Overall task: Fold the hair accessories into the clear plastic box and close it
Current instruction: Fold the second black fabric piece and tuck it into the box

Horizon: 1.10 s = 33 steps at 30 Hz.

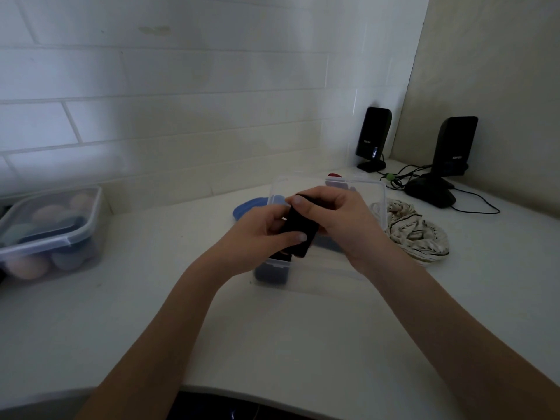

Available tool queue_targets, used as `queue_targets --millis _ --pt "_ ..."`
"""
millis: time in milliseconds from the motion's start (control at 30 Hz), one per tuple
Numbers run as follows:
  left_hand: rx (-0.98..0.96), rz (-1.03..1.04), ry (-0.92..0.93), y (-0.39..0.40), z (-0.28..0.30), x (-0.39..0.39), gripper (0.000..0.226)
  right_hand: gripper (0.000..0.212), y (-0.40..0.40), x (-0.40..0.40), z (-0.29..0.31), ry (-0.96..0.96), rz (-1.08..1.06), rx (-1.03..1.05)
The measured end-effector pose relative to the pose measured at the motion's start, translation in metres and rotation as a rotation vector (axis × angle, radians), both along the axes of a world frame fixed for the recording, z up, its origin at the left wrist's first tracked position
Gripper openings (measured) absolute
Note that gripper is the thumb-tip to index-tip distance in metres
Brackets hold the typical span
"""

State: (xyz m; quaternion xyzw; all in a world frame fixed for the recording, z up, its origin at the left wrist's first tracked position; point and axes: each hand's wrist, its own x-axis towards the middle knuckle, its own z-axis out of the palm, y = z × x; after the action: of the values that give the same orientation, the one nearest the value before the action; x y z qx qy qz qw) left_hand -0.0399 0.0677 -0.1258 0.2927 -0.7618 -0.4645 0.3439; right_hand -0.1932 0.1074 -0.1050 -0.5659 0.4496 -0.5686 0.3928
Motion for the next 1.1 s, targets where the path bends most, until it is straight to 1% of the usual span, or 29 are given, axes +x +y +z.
queue_targets --millis 200,300,367,433,467,533,600,667,800,900,967,1100 --pt "-0.066 0.063 0.003 0.001 -0.001 -0.003 0.022 0.008 0.0 -0.003 0.001 0.05 0.005 -0.074" --pt "-0.041 0.087 0.034 0.002 0.0 -0.003 0.016 0.012 0.0 -0.01 0.005 0.128 0.038 -0.004" --pt "-0.035 0.119 0.103 0.005 0.001 -0.003 0.012 0.014 -0.001 -0.018 0.009 0.141 0.021 0.02" --pt "-0.011 0.161 0.239 0.005 0.003 -0.003 0.01 0.013 -0.001 -0.026 0.013 0.194 -0.086 -0.001" --pt "-0.011 0.199 0.298 0.005 0.004 -0.002 0.014 0.015 -0.002 -0.029 0.013 0.229 -0.13 0.0" --pt "-0.099 0.31 0.34 0.001 0.004 0.001 0.02 0.026 -0.003 -0.033 0.012 0.302 -0.148 0.039" --pt "-0.257 0.401 0.279 -0.003 0.001 0.002 0.021 0.028 -0.004 -0.031 0.009 0.39 -0.094 0.123" --pt "-0.373 0.434 0.187 -0.003 -0.003 0.002 0.025 0.024 -0.004 -0.027 0.005 0.462 -0.027 0.208" --pt "-0.499 0.454 0.041 -0.004 -0.007 0.002 0.024 0.02 -0.007 -0.022 -0.005 0.565 -0.011 0.329" --pt "-0.61 0.435 -0.079 -0.006 -0.01 0.004 0.032 0.022 -0.008 -0.02 -0.009 0.65 -0.063 0.317" --pt "-0.656 0.424 -0.122 -0.006 -0.011 0.004 0.035 0.024 -0.008 -0.016 -0.011 0.747 -0.11 0.277" --pt "-0.675 0.428 -0.167 -0.005 -0.01 0.004 0.036 0.035 -0.007 -0.006 -0.011 1.089 -0.204 0.203"
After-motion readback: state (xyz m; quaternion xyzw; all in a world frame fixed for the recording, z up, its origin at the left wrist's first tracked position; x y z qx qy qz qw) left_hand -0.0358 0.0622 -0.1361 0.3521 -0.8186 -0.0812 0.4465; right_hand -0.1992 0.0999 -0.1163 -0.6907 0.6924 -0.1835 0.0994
